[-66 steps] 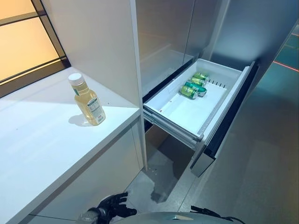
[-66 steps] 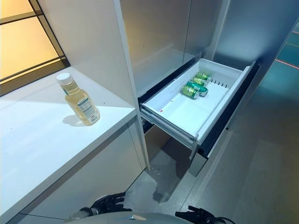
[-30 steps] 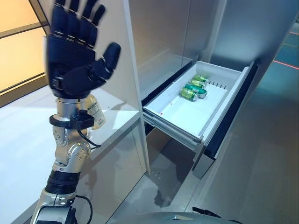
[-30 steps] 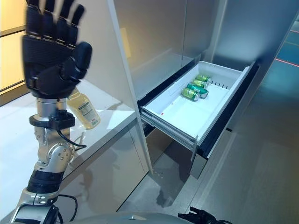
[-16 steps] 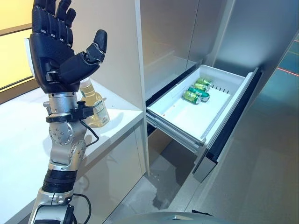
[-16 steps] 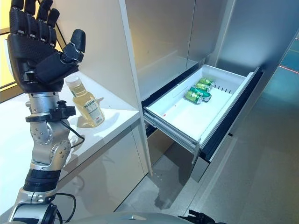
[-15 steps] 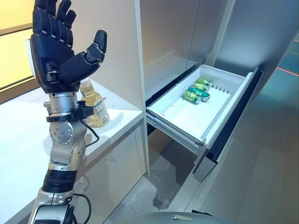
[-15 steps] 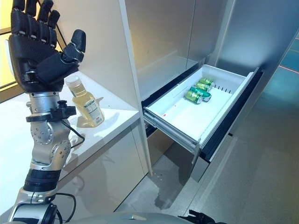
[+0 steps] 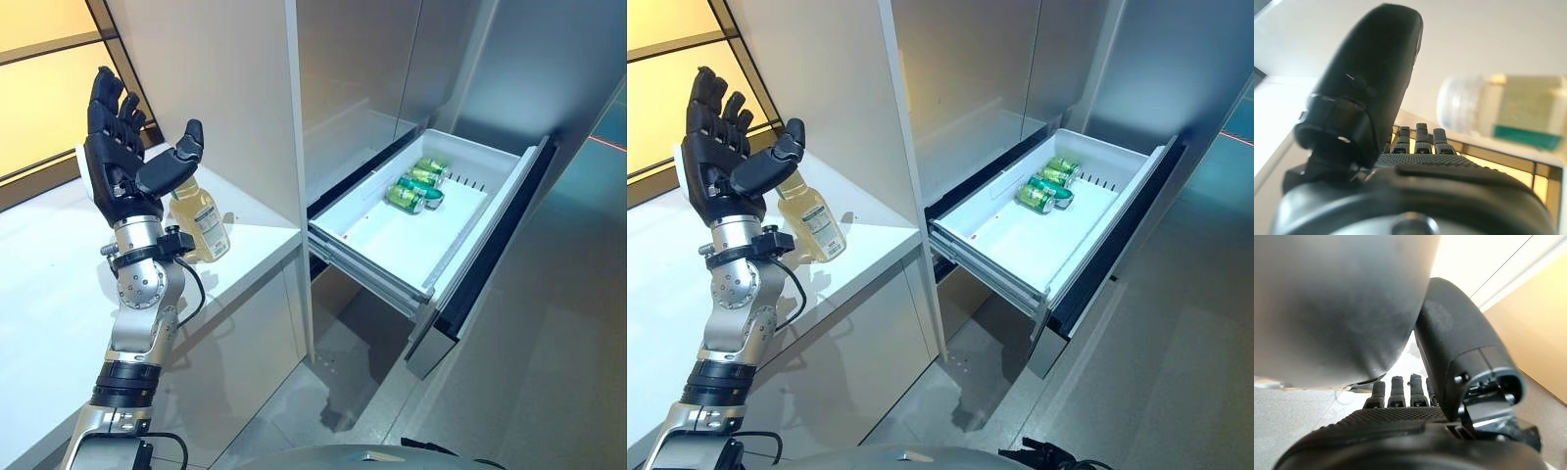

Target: Put drinks into fridge and close the fridge

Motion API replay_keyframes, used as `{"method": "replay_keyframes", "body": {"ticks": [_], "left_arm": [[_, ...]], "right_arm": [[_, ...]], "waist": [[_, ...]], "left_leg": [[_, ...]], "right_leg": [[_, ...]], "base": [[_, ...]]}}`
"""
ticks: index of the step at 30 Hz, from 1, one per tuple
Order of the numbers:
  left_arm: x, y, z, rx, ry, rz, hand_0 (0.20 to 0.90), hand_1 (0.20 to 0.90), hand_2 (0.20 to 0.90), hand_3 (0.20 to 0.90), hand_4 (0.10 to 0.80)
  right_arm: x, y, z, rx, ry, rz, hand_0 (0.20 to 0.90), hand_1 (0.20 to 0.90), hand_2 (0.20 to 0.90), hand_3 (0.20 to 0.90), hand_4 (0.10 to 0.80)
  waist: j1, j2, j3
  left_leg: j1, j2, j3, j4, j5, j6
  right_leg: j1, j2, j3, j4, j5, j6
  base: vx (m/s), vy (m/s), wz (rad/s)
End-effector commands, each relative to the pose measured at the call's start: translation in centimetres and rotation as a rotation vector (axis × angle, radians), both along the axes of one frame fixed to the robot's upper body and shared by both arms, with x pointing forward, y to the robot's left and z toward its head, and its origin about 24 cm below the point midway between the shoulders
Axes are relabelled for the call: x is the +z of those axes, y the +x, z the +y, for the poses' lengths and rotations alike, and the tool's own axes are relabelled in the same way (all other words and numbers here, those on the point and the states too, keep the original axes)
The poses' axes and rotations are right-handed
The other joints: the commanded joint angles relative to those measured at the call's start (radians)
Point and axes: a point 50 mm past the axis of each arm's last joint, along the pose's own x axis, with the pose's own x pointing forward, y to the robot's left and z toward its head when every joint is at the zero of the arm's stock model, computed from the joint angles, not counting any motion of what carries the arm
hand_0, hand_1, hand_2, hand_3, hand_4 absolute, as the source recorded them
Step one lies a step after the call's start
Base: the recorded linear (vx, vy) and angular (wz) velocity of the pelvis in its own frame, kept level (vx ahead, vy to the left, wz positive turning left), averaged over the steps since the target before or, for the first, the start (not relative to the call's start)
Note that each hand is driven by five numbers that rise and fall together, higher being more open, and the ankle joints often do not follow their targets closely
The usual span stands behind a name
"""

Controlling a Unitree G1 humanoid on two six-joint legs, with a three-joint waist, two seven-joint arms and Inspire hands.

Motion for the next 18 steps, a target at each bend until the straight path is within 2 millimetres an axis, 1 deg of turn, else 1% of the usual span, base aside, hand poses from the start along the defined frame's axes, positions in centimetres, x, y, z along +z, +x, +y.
{"method": "replay_keyframes", "body": {"ticks": [1,8,18], "left_arm": [[4.0,-0.1,0.1,0.049,0.135,-0.171,0.900,0.900,0.900,0.900,0.800],[3.3,0.4,0.5,0.074,0.174,-0.103,0.900,0.900,0.900,0.900,0.800],[1.1,1.3,0.6,0.071,0.201,0.029,0.900,0.900,0.900,0.900,0.800]], "right_arm": [[0.0,0.7,0.7,0.030,0.023,-0.007,0.900,0.900,0.900,0.900,0.800],[0.1,0.8,0.5,0.036,0.021,-0.007,0.900,0.900,0.900,0.900,0.800],[0.1,0.9,0.2,0.036,0.019,-0.007,0.900,0.900,0.900,0.900,0.800]], "waist": [[0.009,0.023,-0.002],[0.003,0.026,0.000],[-0.005,0.030,0.003]], "left_leg": [[0.039,-0.043,0.024,0.015,-0.140,0.044],[0.043,-0.041,0.032,0.016,-0.142,0.044],[0.048,-0.042,0.039,0.017,-0.145,0.044]], "right_leg": [[-0.081,0.059,-0.008,0.117,-0.064,0.002],[-0.081,0.059,-0.003,0.119,-0.065,0.005],[-0.079,0.060,0.003,0.120,-0.065,0.008]], "base": [[0.000,0.000,0.00],[0.000,0.000,0.00],[0.000,0.000,0.00]]}}
